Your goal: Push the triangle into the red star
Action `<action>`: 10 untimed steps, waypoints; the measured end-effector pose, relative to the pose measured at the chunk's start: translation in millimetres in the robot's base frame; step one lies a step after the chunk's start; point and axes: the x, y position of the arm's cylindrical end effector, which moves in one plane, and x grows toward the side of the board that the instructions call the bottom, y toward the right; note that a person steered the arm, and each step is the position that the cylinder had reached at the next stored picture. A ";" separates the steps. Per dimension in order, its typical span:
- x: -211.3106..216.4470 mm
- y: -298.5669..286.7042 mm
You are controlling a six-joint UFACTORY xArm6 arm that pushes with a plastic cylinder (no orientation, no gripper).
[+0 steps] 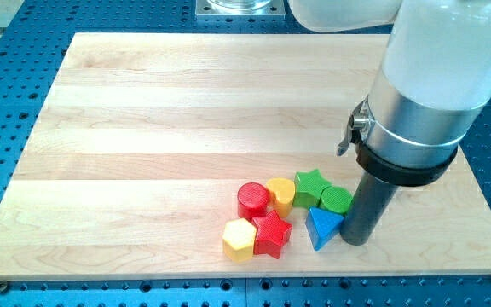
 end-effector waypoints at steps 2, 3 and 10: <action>0.0 -0.4; 0.0 9.5; -4.0 47.7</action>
